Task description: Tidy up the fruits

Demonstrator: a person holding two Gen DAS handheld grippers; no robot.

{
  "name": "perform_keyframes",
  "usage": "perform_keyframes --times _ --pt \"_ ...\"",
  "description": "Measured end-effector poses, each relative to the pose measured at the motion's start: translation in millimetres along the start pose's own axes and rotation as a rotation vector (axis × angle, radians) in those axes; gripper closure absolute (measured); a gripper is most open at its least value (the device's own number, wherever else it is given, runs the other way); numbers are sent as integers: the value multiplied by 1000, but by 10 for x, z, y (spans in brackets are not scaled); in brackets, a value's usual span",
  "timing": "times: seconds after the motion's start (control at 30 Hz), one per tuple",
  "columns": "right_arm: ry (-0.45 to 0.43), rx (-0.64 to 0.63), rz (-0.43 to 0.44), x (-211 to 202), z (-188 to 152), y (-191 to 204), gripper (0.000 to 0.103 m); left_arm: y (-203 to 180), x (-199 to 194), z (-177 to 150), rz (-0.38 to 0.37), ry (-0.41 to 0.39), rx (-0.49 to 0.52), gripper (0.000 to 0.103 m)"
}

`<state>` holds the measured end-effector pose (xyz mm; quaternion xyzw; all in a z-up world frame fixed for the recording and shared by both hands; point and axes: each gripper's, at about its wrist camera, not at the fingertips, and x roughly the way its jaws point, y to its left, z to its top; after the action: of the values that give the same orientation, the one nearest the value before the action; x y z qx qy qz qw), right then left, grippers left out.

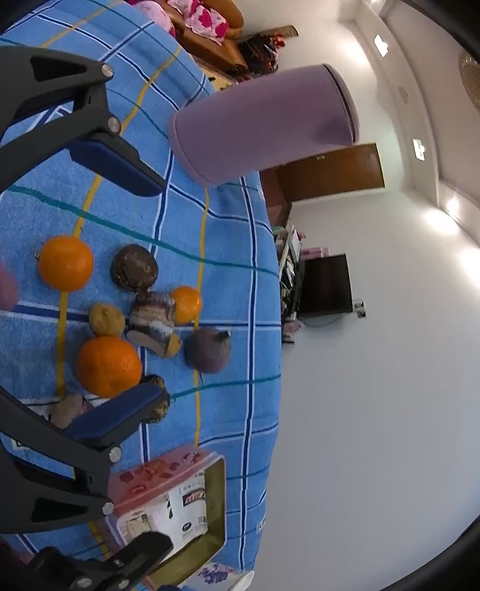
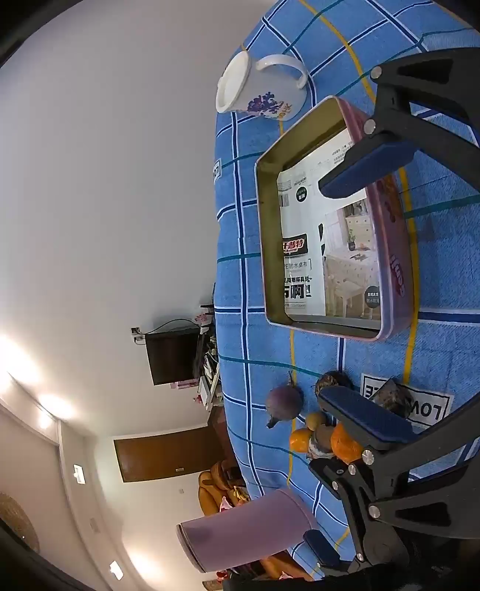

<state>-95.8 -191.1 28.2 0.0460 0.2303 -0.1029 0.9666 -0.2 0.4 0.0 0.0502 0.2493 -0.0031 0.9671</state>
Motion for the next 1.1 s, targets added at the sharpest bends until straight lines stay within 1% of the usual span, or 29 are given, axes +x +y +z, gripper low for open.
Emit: perform_keyframes --times 0.07,0.13,0.2,0.3,0.33,0.4,0.43,0.63,0.77,0.87,1.1 --pt "1 4 3 -13 -5 3 1 13 -11 -5 -1 3 -16 0" --pt "1 3 3 -21 5 -3 1 96 50 -3 -16 40 -52 0" --pt "-4 5 8 -29 11 1 1 188 71 0 -37 43 -74 0" --pt "-13 -2 5 -39 24 20 1 176 68 -10 -23 38 -56 0" --pt "-13 -6 3 -21 32 29 1 111 76 -12 -11 40 -46 0" --pt "-7 -11 6 34 50 41 1 99 72 -13 -17 39 -39 0" --pt "-24 -24 16 -53 7 53 1 97 61 -10 -16 38 -36 0" --pt "-21 -22 39 -44 15 53 1 100 70 -21 -27 47 -30 1" --pt "-22 -26 47 -45 10 64 1 93 65 -17 -32 47 -24 5" --pt "-32 -44 52 -67 2 95 1 90 65 -16 -32 47 -20 5" --pt "-20 -45 63 -52 -14 106 1 78 63 -14 -32 41 -13 5"
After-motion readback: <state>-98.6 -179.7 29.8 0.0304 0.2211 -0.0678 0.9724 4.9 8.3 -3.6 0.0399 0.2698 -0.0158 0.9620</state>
